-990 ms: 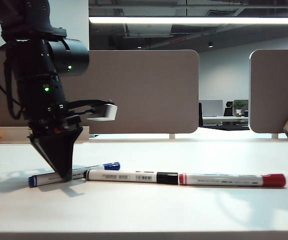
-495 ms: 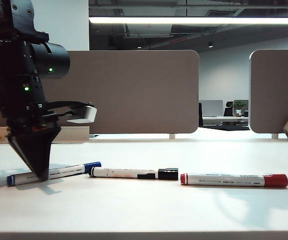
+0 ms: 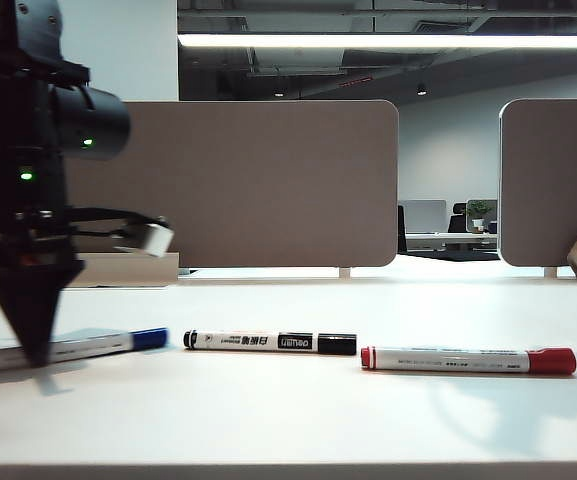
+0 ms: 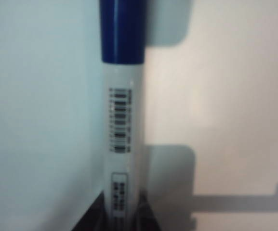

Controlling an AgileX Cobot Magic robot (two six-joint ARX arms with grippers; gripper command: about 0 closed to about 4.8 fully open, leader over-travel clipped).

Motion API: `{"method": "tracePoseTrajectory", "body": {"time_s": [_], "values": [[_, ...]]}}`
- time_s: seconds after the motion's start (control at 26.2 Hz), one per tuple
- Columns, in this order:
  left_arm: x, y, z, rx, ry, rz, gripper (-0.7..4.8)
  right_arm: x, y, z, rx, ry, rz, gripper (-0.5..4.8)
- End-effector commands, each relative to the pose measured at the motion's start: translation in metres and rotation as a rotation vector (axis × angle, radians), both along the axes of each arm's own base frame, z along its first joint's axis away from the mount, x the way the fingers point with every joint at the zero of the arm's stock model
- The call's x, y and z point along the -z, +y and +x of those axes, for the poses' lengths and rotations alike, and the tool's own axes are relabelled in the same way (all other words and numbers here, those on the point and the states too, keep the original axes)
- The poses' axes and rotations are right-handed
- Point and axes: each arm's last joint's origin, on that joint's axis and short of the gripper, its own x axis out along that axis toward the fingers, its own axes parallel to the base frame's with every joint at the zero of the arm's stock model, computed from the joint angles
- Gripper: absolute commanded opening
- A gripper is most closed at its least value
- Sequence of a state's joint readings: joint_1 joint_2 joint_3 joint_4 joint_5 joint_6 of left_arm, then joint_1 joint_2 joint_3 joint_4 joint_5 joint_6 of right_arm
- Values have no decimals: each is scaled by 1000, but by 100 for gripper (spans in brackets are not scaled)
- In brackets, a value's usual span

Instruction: Pick up the markers one by one and line them up horizontally in a straight line on the table.

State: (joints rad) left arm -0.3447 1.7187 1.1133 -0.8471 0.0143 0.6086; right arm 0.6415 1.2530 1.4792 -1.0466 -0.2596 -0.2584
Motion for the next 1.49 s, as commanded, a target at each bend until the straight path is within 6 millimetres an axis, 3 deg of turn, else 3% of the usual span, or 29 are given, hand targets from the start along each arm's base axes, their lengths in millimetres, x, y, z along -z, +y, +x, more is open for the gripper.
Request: {"method": "tracePoseTrajectory", "body": {"time_s": [0.04, 0.46, 0.76, 1.49], "values": [[0, 10, -5, 45, 37, 82, 52, -2, 0, 0, -10, -13, 14, -2], [-6, 15, -7, 270, 34, 120, 53, -2, 1, -1, -50, -17, 19, -2], [-6, 11, -6, 482, 18, 23, 53, -1, 2, 0, -51, -13, 17, -2], [-5, 9, -5, 667, -12, -15, 82, 11, 11, 12, -80, 54, 11, -2]]}}
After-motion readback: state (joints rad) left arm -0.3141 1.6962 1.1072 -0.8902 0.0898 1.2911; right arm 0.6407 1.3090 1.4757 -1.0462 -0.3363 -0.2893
